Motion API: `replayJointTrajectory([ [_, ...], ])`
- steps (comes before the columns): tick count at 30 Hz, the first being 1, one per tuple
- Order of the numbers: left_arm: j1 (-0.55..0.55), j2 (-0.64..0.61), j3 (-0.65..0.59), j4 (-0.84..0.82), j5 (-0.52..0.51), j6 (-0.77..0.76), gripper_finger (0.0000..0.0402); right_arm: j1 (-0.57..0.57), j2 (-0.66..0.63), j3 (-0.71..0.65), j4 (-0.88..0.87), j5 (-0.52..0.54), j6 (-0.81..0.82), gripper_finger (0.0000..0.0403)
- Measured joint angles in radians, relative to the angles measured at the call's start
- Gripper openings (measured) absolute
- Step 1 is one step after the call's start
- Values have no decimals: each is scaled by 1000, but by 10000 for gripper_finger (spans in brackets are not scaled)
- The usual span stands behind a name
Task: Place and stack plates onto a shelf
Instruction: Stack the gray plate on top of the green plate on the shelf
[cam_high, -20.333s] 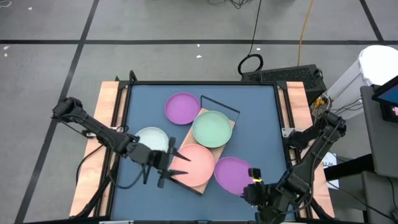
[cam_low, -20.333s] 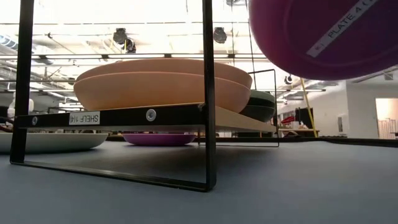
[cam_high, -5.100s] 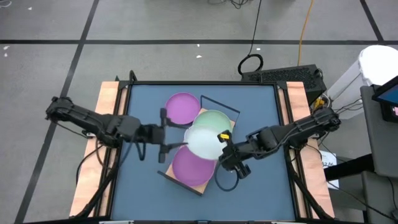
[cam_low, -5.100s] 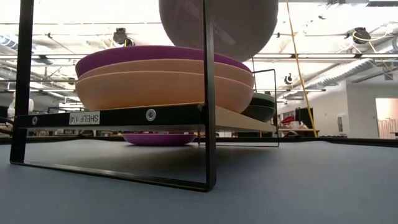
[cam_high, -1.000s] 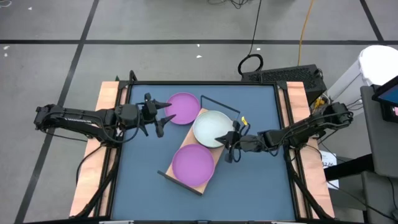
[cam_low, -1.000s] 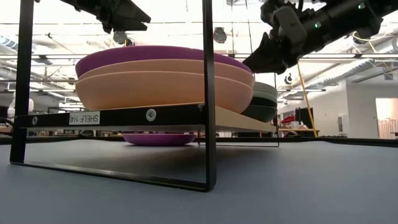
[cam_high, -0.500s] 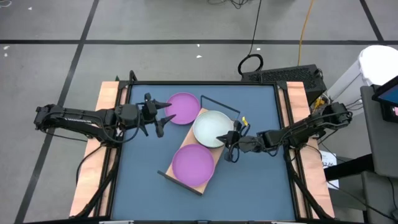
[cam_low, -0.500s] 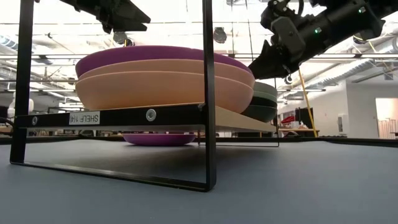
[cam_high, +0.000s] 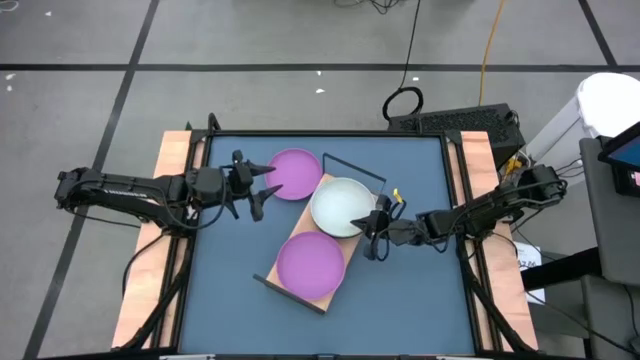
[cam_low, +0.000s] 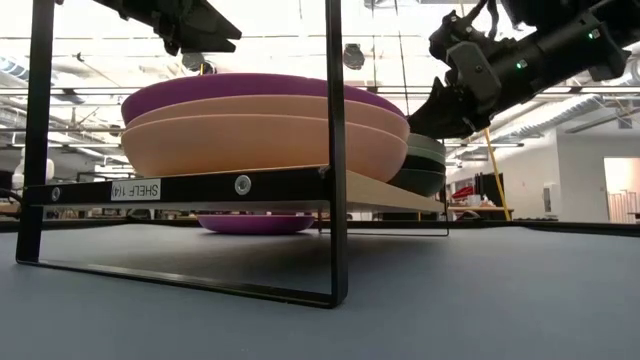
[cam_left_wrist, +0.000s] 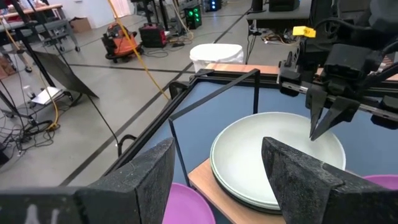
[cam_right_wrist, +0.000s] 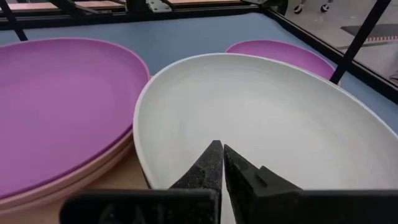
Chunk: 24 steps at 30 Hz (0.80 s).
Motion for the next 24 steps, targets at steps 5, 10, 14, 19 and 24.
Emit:
replayJointTrajectory([
  [5,0,0,0,-1,0,0,246,0,0,-7,16,0,0,0],
  [10,0,0,0,-1,0,1,246,0,0,-7,16,0,0,0],
  [14,0,0,0,-1,0,4,246,0,0,-7,16,0,0,0],
  [19,0,0,0,-9,0,7,246,0,0,-7,12,0,0,0],
  [24,0,0,0,-26,0,8,246,0,-18,-8,19,0,-5,0],
])
